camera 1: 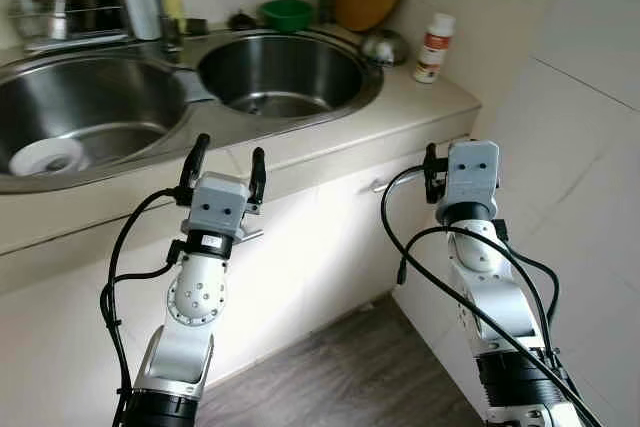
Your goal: Kitchen organization
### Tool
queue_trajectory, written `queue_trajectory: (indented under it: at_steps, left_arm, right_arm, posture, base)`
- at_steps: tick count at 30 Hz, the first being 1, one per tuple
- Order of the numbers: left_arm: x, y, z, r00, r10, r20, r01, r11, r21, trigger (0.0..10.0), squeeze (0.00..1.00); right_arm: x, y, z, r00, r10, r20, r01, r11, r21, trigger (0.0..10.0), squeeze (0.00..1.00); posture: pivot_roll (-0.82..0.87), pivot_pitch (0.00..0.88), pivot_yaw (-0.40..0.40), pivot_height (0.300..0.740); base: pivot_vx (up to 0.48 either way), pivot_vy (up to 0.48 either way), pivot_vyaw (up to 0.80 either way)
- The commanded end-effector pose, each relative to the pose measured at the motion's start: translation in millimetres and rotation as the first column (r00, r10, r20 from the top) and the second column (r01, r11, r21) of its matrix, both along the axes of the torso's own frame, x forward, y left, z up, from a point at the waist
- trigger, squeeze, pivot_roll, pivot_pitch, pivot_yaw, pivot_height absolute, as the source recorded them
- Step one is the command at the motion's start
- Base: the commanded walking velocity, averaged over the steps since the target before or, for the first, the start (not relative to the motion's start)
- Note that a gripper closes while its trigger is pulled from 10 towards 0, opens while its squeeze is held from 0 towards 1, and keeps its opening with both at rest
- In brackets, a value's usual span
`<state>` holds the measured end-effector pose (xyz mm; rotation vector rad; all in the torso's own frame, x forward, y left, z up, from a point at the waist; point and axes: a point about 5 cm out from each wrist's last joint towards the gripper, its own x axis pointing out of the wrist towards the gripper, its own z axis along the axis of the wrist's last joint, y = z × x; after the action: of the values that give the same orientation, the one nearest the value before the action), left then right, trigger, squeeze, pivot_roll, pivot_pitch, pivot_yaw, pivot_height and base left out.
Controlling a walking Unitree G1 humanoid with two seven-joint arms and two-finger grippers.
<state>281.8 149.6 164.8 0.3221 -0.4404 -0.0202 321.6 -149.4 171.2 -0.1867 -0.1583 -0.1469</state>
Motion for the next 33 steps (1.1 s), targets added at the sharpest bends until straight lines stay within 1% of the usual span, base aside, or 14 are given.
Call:
queue_trajectory:
  at_steps: [1,7,10,12,23,28,30,33]
  left_arm:
    - [0.7,0.4,-0.2,1.0,-0.003,-0.007,0.003,1.0,-0.014,10.0,0.0]
    - [0.5,0.1,-0.3,1.0,-0.01,-0.01,0.01,1.0,-0.022,10.0,0.0]
    - [0.5,-0.9,0.3,1.0,-0.017,-0.006,0.017,1.0,-0.015,10.0,0.0]
    - [-0.4,-1.7,1.5,1.0,-0.02,0.008,0.02,1.0,-0.007,10.0,0.0]
    - [0.0,-1.6,2.2,1.0,-0.016,0.014,0.016,1.0,0.004,10.0,0.0]
    - [-0.3,-2.5,2.5,1.0,-0.024,0.02,0.023,1.0,0.006,10.0,0.0]
    - [-0.5,-2.8,2.5,0.999,-0.027,0.02,0.026,1.0,0.009,10.0,0.0]
    - [-0.7,-3.5,2.2,0.999,-0.031,0.02,0.031,0.999,0.012,10.0,0.0]
  right_arm:
    - [-1.5,-2.2,5.3,1.0,-0.013,0.019,0.013,1.0,-0.004,10.0,0.0]
    - [-2.4,-2.3,3.6,1.0,-0.012,0.014,0.012,1.0,-0.008,10.0,0.0]
    - [-2.4,-2.3,3.7,1.0,-0.012,0.014,0.012,1.0,-0.008,10.0,0.0]
    - [-1.6,-1.5,4.2,1.0,-0.012,0.017,0.012,1.0,-0.008,10.0,0.0]
    - [-0.7,-0.7,4.8,1.0,-0.01,0.023,0.011,1.0,-0.01,10.0,0.0]
    - [-1.4,-1.4,6.9,0.999,-0.02,0.041,0.021,0.999,-0.027,10.0,0.0]
    - [-2.2,-3.0,8.3,0.998,-0.033,0.054,0.036,0.998,-0.049,10.0,0.0]
    - [-2.5,-4.6,8.5,0.997,-0.044,0.058,0.047,0.998,-0.052,10.0,0.0]
  posture:
    - [0.11,0.0,-0.087,0.74]
    - [0.11,0.0,-0.088,0.74]
    - [0.11,0.0,-0.088,0.74]
    - [0.11,0.0,-0.088,0.74]
    - [0.11,0.0,-0.089,0.74]
    - [0.11,0.0,-0.087,0.74]
    - [0.11,0.0,-0.087,0.74]
    - [0.11,0.0,-0.086,0.74]
  base:
    - [0.0,0.0,-0.8]
    - [0.0,0.0,-0.8]
    - [0.0,0.48,-0.8]
    - [0.0,0.0,-0.8]
    - [0.0,0.0,-0.8]
    - [0.0,0.0,-0.8]
    - [0.0,0.0,-0.8]
    - [0.0,0.0,-0.8]
